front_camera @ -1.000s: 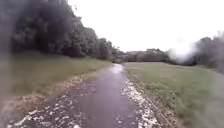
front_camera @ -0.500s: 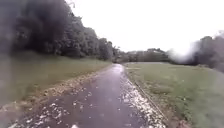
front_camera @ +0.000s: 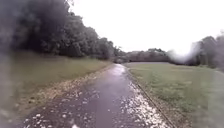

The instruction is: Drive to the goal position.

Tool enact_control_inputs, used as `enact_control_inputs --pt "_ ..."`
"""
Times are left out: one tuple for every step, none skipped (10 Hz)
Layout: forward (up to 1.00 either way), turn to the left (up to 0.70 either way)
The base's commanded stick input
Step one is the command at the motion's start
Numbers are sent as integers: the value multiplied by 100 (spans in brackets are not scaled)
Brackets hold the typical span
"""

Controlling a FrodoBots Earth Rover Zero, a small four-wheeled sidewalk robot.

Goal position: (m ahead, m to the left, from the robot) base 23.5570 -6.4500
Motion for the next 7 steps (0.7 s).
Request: enact_control_inputs --pt "70 0" --pt "70 0" --pt "70 0" --pt "70 0" --pt "70 0" --pt "70 0" --pt "70 0"
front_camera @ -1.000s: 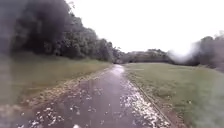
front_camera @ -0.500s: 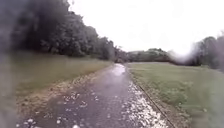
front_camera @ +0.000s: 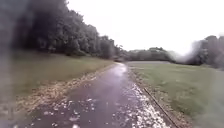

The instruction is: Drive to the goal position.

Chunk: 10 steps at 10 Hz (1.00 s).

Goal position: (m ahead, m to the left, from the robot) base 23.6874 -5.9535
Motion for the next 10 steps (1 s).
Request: enact_control_inputs --pt "70 0" --pt "70 0" --pt "70 0" --pt "70 0" --pt "70 0" --pt "70 0" --pt "70 0" --pt "70 0" --pt "70 -2" --pt "70 -35"
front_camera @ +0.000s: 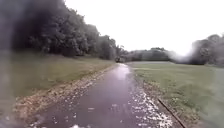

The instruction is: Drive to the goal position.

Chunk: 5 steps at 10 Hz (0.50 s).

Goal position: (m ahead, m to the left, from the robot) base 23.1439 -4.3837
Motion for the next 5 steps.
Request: enact_control_inputs --pt "70 -30" --pt "70 -25" --pt "70 0" --pt "70 0" --pt "70 0"
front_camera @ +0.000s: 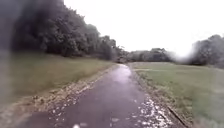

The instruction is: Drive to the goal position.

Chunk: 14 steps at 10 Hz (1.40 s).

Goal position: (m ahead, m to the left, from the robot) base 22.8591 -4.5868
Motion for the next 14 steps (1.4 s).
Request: enact_control_inputs --pt "70 0" --pt "70 0" --pt "70 0" --pt "70 0" --pt "70 0" --pt "70 0" --pt "70 0" --pt "70 0" --pt "70 0" --pt "70 0" --pt "70 0" --pt "70 0" --pt "70 0" --pt "70 0"
